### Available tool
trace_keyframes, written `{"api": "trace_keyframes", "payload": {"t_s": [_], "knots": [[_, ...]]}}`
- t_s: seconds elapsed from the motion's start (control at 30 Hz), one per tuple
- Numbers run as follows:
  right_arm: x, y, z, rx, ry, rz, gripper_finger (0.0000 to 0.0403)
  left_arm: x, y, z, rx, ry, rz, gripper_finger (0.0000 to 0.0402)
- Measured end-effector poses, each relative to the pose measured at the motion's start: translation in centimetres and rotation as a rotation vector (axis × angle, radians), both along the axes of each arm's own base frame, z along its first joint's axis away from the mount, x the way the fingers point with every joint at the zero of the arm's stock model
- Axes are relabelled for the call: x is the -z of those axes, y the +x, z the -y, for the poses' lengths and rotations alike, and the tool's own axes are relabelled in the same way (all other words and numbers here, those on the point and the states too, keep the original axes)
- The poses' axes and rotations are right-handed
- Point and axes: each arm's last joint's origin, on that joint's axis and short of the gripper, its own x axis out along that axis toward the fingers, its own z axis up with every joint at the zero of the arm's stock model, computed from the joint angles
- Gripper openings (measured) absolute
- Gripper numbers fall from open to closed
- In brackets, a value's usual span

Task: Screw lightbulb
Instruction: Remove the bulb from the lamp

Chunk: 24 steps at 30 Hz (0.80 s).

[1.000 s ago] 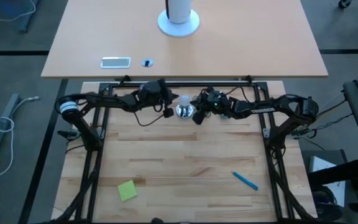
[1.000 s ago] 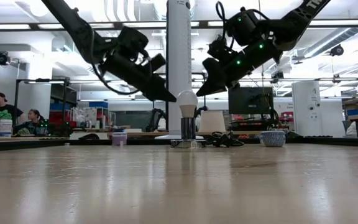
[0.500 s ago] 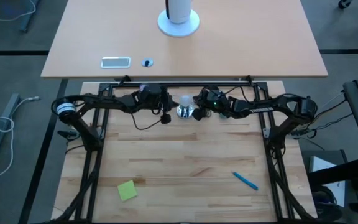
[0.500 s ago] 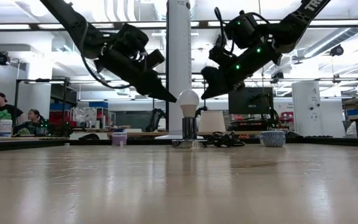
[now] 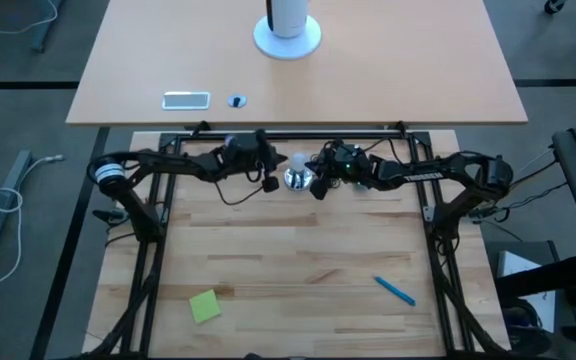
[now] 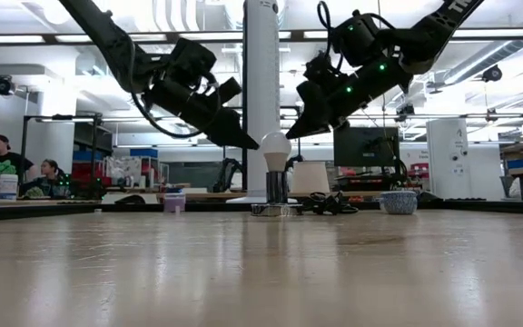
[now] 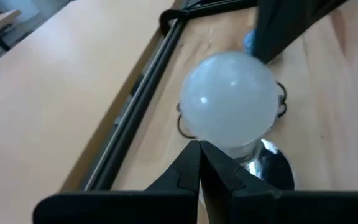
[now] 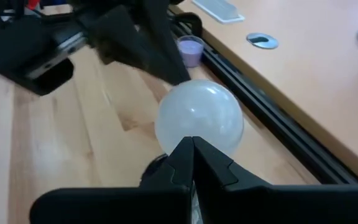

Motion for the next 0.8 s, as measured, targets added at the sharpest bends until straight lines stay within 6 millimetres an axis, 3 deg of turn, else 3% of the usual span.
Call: {"api": "trace_keyframes", "payload": {"t_s": [0.33,0.57,0.8], "knots": [[0.0,-0.2,0.5,0.059,-0.029,-0.011,0.0,0.3,0.3,0.2,0.071,-0.025,0.019,0.0],[-0.3,-0.5,0.6,0.118,-0.065,-0.022,0.0,-0.3,0.4,1.0,0.26,-0.088,0.066,0.0],[-0.6,-0.6,0.1,-0.005,0.003,-0.005,0.0,-0.5,0.1,0.3,0.031,0.006,0.03,0.0]]}}
